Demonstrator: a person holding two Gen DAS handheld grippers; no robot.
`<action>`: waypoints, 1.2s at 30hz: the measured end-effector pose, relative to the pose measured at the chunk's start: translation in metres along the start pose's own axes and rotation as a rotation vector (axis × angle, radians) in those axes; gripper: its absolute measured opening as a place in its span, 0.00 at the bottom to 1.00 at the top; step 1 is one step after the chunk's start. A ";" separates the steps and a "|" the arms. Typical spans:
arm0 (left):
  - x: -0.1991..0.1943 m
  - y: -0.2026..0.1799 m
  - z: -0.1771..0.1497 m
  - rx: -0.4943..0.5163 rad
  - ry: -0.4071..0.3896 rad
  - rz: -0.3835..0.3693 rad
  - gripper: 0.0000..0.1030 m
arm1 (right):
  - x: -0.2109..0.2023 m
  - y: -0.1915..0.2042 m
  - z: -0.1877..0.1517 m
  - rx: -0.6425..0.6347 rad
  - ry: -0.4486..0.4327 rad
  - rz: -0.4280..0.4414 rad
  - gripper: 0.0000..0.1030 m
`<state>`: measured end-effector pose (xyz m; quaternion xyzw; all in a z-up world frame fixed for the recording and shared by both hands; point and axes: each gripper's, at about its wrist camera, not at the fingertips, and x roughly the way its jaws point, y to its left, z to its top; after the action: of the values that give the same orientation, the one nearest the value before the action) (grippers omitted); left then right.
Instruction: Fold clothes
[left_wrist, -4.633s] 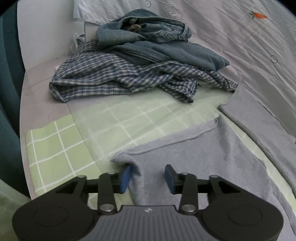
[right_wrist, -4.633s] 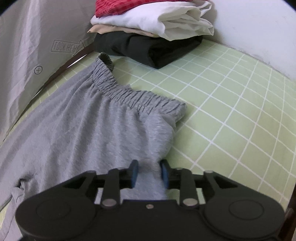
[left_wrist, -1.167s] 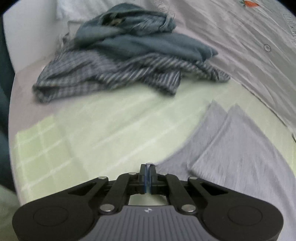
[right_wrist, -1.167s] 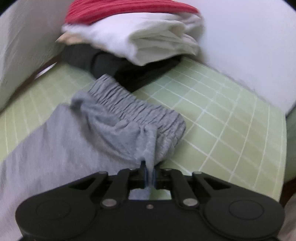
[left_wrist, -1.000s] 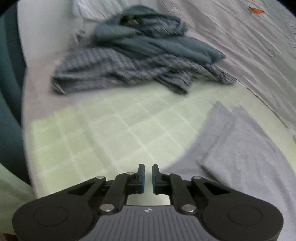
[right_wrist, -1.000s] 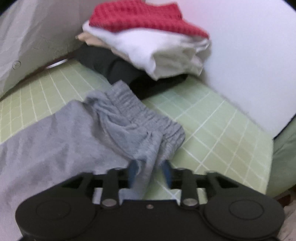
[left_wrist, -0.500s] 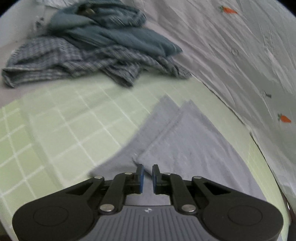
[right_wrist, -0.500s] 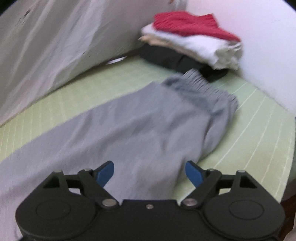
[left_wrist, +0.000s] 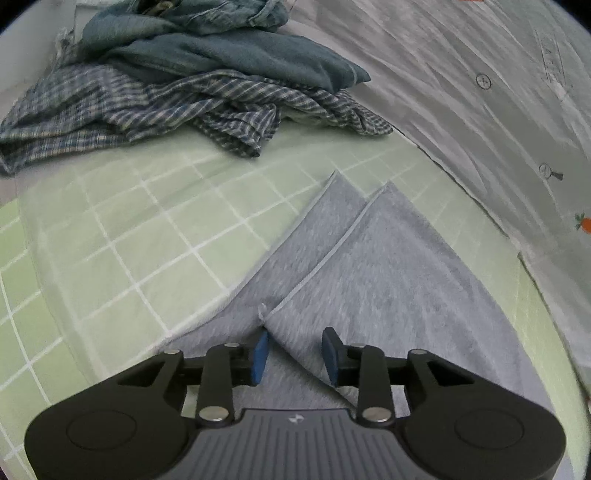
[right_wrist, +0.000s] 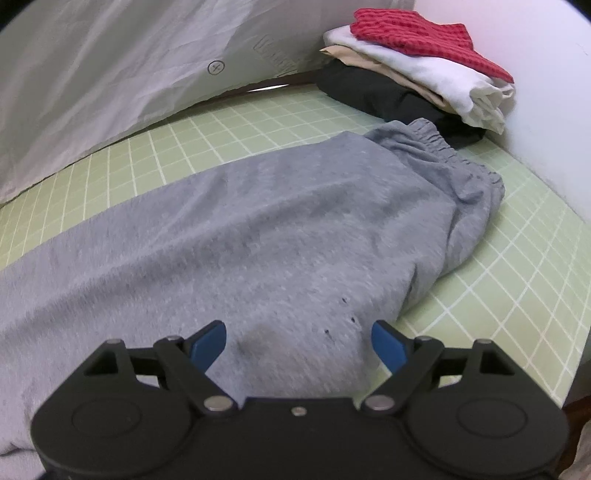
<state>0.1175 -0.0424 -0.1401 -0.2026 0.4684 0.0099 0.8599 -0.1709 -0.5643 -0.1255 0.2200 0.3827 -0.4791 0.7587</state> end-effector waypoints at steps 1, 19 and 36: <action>0.001 -0.002 0.000 0.015 -0.005 0.006 0.36 | 0.000 0.001 0.000 -0.008 0.002 0.000 0.84; -0.027 -0.021 -0.001 0.180 -0.155 0.006 0.01 | 0.003 0.007 -0.002 -0.070 -0.001 -0.013 0.84; -0.048 0.030 -0.027 0.070 -0.121 0.127 0.02 | 0.005 -0.008 -0.002 -0.117 0.008 -0.016 0.83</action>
<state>0.0621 -0.0165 -0.1242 -0.1411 0.4277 0.0604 0.8908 -0.1779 -0.5688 -0.1304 0.1743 0.4147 -0.4611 0.7648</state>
